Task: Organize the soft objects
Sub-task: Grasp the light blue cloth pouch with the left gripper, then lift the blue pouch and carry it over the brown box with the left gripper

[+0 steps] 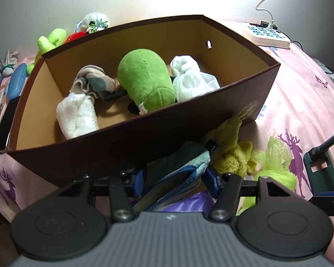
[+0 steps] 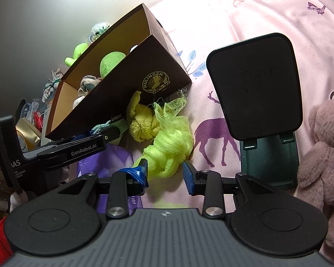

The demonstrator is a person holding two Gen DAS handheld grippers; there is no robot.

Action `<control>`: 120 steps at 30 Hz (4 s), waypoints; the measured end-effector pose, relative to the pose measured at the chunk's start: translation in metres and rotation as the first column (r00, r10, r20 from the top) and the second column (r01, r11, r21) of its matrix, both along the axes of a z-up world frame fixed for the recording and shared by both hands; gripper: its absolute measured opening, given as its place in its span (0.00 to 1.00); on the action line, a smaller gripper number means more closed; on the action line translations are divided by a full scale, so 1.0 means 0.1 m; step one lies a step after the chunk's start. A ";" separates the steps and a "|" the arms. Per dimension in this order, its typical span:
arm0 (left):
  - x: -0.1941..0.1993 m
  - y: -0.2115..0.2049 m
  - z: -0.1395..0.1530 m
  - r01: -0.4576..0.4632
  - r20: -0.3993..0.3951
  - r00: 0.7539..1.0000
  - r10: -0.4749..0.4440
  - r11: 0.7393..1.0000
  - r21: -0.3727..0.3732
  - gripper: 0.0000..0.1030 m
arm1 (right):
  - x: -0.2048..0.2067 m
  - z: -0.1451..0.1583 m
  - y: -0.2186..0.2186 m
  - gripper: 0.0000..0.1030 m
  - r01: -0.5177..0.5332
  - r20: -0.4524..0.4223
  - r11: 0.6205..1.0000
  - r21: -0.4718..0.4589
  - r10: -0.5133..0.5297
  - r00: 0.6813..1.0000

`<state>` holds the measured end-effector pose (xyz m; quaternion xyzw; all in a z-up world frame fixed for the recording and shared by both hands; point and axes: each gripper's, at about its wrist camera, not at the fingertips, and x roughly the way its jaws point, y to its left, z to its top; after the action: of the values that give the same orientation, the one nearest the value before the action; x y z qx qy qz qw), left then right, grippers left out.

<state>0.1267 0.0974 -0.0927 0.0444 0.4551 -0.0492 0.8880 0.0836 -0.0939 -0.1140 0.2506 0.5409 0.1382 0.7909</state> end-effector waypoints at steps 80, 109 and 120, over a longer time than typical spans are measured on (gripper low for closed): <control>-0.98 0.45 1.27 -0.109 0.210 0.965 0.154 0.971 -0.211 0.09 | -0.20 0.23 0.25 0.17 -0.057 0.076 0.996 0.067 0.052 0.996; -0.74 0.72 0.16 -0.120 0.061 0.988 0.140 0.961 -0.251 0.45 | -0.24 0.10 0.14 0.17 -0.027 0.021 0.997 0.075 0.025 0.999; -0.86 0.54 0.48 -0.076 0.171 0.978 0.115 0.973 -0.217 0.03 | -0.20 0.08 0.13 0.17 -0.017 0.022 0.997 0.071 0.016 1.000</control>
<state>0.0410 0.1517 -0.0444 -0.0671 0.3655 -0.0497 0.9271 0.0636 -0.0808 -0.1057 0.2727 0.5293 0.1666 0.7860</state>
